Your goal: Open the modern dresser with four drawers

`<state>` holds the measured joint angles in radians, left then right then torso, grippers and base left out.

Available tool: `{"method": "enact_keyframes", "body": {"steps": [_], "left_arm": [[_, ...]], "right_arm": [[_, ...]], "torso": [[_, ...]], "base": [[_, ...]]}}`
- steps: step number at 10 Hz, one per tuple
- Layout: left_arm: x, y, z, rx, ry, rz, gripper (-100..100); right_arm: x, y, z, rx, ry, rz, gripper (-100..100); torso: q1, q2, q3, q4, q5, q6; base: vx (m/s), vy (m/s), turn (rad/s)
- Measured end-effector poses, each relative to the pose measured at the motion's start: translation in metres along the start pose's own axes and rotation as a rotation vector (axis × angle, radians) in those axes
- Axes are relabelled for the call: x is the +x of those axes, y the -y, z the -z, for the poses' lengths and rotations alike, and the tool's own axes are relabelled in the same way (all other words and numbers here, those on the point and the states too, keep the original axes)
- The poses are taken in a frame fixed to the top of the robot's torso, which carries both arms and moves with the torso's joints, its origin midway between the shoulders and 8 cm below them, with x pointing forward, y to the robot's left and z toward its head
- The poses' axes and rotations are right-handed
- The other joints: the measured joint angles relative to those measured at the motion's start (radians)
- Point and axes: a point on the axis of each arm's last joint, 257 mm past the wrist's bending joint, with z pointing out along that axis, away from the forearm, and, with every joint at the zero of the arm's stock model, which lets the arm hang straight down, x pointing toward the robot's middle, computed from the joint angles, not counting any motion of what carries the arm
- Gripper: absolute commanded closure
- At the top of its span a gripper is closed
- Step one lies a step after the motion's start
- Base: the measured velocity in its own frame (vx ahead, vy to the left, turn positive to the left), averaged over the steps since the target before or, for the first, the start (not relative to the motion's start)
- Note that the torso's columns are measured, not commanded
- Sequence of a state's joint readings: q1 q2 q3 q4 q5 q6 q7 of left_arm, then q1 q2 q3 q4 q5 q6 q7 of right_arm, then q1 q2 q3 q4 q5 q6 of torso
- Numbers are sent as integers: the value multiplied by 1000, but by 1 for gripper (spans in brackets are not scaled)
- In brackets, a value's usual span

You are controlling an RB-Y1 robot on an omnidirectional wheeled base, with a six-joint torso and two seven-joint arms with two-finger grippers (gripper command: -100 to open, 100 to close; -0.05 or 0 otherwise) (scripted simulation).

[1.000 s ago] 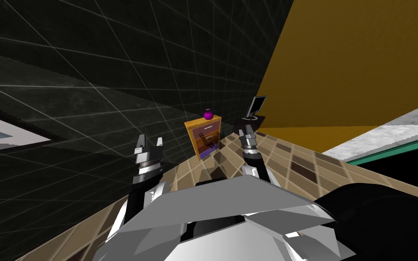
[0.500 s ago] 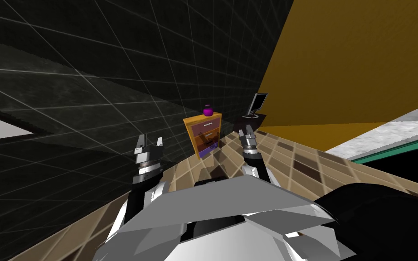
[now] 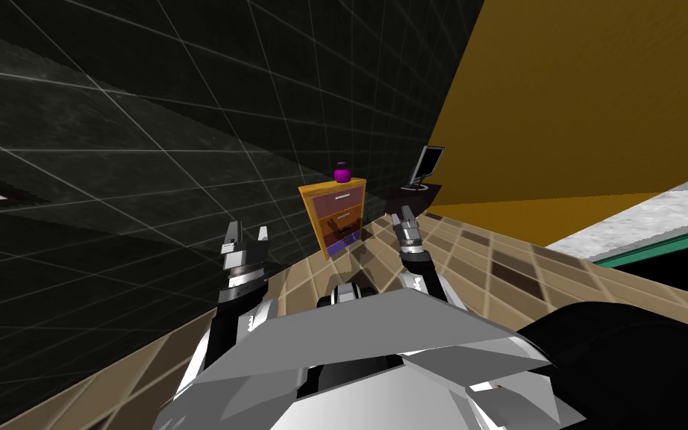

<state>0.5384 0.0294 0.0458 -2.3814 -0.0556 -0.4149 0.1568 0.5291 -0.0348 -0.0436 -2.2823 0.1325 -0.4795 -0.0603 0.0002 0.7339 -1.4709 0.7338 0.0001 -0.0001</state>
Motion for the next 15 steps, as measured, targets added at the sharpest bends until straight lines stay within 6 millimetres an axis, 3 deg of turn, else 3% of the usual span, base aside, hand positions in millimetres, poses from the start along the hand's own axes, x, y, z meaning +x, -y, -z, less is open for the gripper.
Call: {"method": "enact_keyframes", "body": {"steps": [7, 15], "left_arm": [[0, 0, 0, 0, 0, 0, 0], [0, 0, 0, 0, 0, 0, 0]], "right_arm": [[30, 27, -8, -5, -191, 326, -100], [46, 58, -19, -33, -287, 686, -100]], "torso": [[0, 3, -6, 4, 0, 0], [0, 4, -5, 4, 0, 0]], "base": [[39, 24, 44], [38, 25, 44]]}}
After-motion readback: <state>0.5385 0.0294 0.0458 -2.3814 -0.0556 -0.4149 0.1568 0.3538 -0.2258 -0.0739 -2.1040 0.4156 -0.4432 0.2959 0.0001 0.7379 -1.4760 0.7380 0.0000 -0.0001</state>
